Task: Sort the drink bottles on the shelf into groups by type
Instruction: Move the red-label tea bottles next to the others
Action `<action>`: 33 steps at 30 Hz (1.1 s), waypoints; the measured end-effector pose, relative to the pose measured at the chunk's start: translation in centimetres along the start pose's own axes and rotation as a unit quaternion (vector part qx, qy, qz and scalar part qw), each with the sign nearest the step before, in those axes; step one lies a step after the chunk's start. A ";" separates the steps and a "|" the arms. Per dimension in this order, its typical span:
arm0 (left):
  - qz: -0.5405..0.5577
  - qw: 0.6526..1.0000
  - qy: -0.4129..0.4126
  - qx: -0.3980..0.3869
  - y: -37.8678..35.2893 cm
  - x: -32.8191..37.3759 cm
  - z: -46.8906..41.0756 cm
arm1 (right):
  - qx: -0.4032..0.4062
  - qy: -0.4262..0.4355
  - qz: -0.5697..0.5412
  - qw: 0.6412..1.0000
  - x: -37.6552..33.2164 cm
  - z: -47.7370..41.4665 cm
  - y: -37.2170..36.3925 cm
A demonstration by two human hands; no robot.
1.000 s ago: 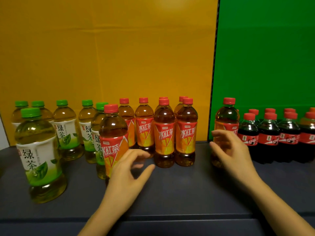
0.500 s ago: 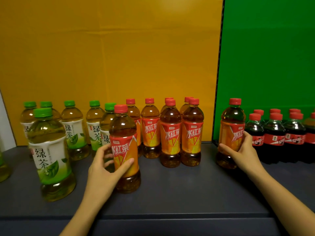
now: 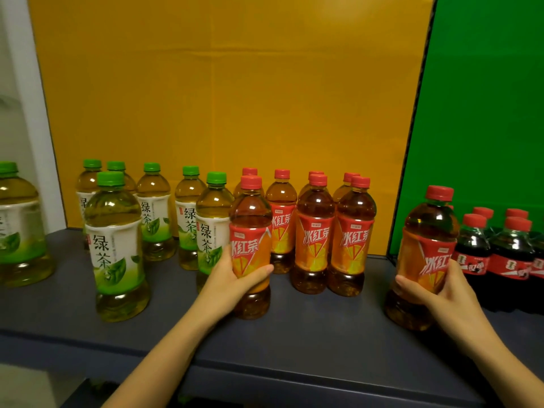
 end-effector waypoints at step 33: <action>-0.146 0.989 -0.015 -0.004 3.8 -3.2 -2.4 | -0.071 0.048 0.016 0.996 -7.4 -1.5 -17.9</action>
Point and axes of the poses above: each hand's wrist, its own z-axis away from the middle knuckle, its own y-axis out of the back of the hand, x = y × z, the point moved 1 cm from there along -z, towards the middle knuckle, and after that the axes turned 9 degrees about -x, right-handed, at the moved point
